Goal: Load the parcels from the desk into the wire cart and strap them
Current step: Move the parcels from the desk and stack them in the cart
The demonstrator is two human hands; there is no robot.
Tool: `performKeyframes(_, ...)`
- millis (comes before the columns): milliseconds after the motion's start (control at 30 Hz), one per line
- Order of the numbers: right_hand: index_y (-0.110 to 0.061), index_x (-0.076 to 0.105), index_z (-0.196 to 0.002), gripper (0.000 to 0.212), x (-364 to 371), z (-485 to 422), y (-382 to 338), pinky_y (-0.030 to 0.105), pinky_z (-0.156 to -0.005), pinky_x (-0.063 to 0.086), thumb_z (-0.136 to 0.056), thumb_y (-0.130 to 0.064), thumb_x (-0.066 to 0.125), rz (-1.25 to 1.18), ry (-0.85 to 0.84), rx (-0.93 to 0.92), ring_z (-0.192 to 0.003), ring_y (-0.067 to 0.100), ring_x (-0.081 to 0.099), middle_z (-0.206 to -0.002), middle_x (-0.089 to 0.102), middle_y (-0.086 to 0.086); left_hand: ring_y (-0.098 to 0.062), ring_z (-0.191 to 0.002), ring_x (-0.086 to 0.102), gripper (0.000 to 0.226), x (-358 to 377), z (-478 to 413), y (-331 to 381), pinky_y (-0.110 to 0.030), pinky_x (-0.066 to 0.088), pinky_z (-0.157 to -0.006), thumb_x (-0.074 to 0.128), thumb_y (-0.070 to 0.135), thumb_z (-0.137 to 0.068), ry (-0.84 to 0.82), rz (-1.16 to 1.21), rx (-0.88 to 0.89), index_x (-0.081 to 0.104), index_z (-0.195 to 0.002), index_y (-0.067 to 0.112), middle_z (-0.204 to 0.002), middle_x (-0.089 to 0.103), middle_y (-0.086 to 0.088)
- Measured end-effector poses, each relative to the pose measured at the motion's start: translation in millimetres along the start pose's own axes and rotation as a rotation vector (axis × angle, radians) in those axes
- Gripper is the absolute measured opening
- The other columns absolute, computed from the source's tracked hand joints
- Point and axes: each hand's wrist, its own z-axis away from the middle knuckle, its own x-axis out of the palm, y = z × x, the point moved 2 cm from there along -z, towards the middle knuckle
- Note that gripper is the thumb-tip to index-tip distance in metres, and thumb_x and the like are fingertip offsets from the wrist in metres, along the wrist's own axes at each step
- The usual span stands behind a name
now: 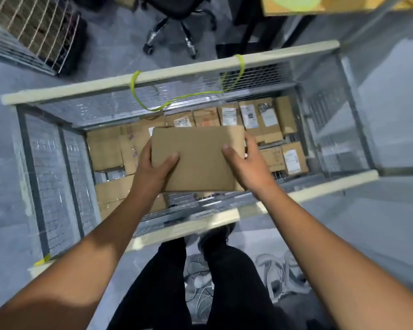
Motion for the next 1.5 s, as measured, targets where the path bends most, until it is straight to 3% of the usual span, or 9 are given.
performKeyframes(167, -0.033, 0.026, -0.162, 0.077, 81.1, -86.7, 38.6, 0.048, -0.108, 0.052, -0.098, -0.053, 0.064, 0.019, -0.237, 0.074, -0.122, 0.023, 0.065, -0.141, 0.062, 0.001, 0.005, -0.106, 0.068, 0.072, -37.5, -56.9, -69.6, -0.022, 0.061, -0.086, 0.083, 0.057, -0.078, 0.075, 0.050, -0.095, 0.045, -0.139, 0.050, -0.115, 0.069, 0.031)
performKeyframes(433, -0.035, 0.040, -0.155, 0.079, 122.2, -159.1, 123.7, 0.045, -0.118, 0.041, -0.087, -0.068, 0.065, 0.052, -0.273, 0.106, -0.132, 0.020, 0.056, -0.144, 0.057, -0.002, 0.005, -0.109, 0.066, 0.068, -12.3, -89.8, -174.4, -0.028, 0.056, -0.094, 0.079, 0.055, -0.084, 0.227, 0.030, -0.161, 0.044, -0.142, 0.045, -0.119, 0.068, 0.028)
performKeyframes(633, -0.032, 0.035, -0.155, 0.071, 131.1, -169.2, 128.3, 0.028, -0.104, 0.049, -0.096, -0.057, 0.065, 0.031, -0.307, 0.078, -0.128, 0.016, 0.059, -0.147, 0.055, -0.002, -0.003, -0.102, 0.072, 0.083, -16.8, -99.2, -180.2, -0.038, 0.064, -0.085, 0.086, 0.048, -0.079, 0.331, 0.144, -0.254, 0.039, -0.144, 0.024, -0.127, 0.065, 0.006)
performKeyframes(900, -0.028, 0.043, -0.151, 0.063, 169.0, -176.7, 133.8, 0.046, -0.113, 0.048, -0.097, -0.051, 0.067, -0.036, -0.360, 0.102, -0.130, 0.021, 0.058, -0.146, 0.053, 0.004, -0.015, -0.116, 0.067, 0.104, -45.2, -109.2, -197.5, -0.046, 0.060, -0.097, 0.081, 0.067, -0.064, 0.336, 0.075, -0.290, 0.035, -0.149, 0.028, -0.134, 0.061, 0.008)
performKeyframes(1000, -0.038, 0.045, -0.142, 0.061, 180.5, -174.4, 138.0, 0.046, -0.111, 0.050, -0.090, -0.061, 0.067, -0.033, -0.370, 0.090, -0.129, 0.021, 0.059, -0.145, 0.053, 0.003, -0.012, -0.115, 0.067, 0.100, -54.4, -104.8, -204.3, -0.042, 0.059, -0.098, 0.081, 0.065, -0.067, 0.357, 0.070, -0.273, 0.039, -0.148, 0.026, -0.132, 0.063, 0.009)
performKeyframes(1133, -0.024, 0.044, -0.152, 0.064, 199.1, -162.8, 135.3, 0.048, -0.108, 0.053, -0.097, -0.048, 0.067, -0.041, -0.381, 0.052, -0.126, 0.022, 0.062, -0.142, 0.058, 0.005, -0.014, -0.118, 0.067, 0.068, -74.6, -97.0, -206.7, -0.044, 0.059, -0.099, 0.080, 0.062, -0.074, 0.353, 0.070, -0.257, 0.052, -0.132, 0.042, -0.133, 0.065, 0.007)
performKeyframes(1233, -0.025, 0.052, -0.145, 0.047, 222.8, -159.1, 124.8, 0.035, -0.100, 0.058, -0.101, -0.034, 0.066, -0.037, -0.394, -0.057, -0.116, 0.009, 0.068, -0.131, 0.068, -0.003, -0.012, -0.117, 0.069, 0.068, -99.5, -97.2, -207.3, -0.041, 0.060, -0.097, 0.079, 0.062, -0.079, 0.357, 0.071, -0.225, 0.053, -0.137, 0.039, -0.133, 0.067, 0.008)
performKeyframes(1367, -0.059, 0.047, -0.123, 0.038, 264.2, -163.9, 103.6, 0.010, -0.085, 0.051, -0.099, -0.040, 0.068, -0.030, -0.488, -0.120, -0.108, -0.013, 0.064, -0.124, 0.066, -0.023, -0.014, -0.111, 0.070, 0.078, -142.4, -117.9, -212.3, -0.046, 0.059, -0.098, 0.077, 0.069, -0.076, 0.523, -0.037, -0.215, 0.052, -0.136, 0.025, -0.125, 0.069, 0.006)
performKeyframes(1500, -0.039, 0.044, -0.143, 0.048, 318.0, -191.7, 84.2, 0.009, -0.085, 0.053, -0.100, -0.038, 0.067, -0.025, -0.533, -0.181, -0.113, -0.006, 0.065, -0.132, 0.064, -0.015, -0.013, -0.102, 0.071, 0.069, -186.2, -161.3, -210.9, -0.043, 0.059, -0.094, 0.071, 0.072, -0.075, 0.643, -0.161, -0.199, 0.058, -0.125, 0.025, -0.115, 0.072, 0.007)
